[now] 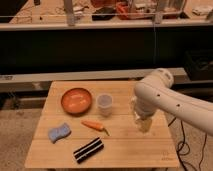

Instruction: Place the eraser on the white sponge

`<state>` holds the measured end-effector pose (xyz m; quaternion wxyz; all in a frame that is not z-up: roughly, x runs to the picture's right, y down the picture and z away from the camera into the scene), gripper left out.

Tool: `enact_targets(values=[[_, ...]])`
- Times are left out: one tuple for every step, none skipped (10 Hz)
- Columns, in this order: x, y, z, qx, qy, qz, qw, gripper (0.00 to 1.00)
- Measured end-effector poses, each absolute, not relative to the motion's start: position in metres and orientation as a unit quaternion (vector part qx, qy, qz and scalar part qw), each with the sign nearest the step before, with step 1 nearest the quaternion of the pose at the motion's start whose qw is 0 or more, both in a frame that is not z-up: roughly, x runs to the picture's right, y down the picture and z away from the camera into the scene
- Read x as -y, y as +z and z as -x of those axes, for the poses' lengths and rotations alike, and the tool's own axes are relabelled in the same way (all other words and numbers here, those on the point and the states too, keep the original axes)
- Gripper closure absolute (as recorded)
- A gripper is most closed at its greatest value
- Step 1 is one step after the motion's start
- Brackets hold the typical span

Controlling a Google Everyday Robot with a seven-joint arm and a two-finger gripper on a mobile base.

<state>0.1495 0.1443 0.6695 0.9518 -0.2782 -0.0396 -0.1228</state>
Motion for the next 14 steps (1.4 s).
enact_targets(values=[[-0.149, 0.671, -0.143, 0.046, -0.132, 0.277, 0.951, 0.2], [-0.151, 0.671, -0.14, 0.05, -0.139, 0.277, 0.95, 0.2], [-0.156, 0.673, -0.136, 0.057, -0.148, 0.277, 0.948, 0.2], [-0.162, 0.674, -0.13, 0.065, -0.153, 0.277, 0.946, 0.2], [-0.167, 0.676, -0.123, 0.071, -0.159, 0.277, 0.945, 0.2], [-0.178, 0.68, -0.105, 0.088, -0.167, 0.278, 0.942, 0.2], [-0.19, 0.685, -0.092, 0.102, -0.175, 0.28, 0.938, 0.2], [-0.196, 0.686, -0.087, 0.109, -0.181, 0.281, 0.936, 0.2], [-0.201, 0.686, -0.08, 0.117, -0.189, 0.281, 0.934, 0.2], [-0.207, 0.688, -0.068, 0.125, -0.195, 0.28, 0.932, 0.2], [-0.213, 0.69, -0.053, 0.133, -0.2, 0.281, 0.929, 0.2], [-0.219, 0.692, -0.043, 0.137, -0.206, 0.28, 0.928, 0.2], [-0.227, 0.693, -0.032, 0.144, -0.213, 0.281, 0.924, 0.2], [-0.23, 0.693, -0.026, 0.15, -0.218, 0.28, 0.923, 0.2]])
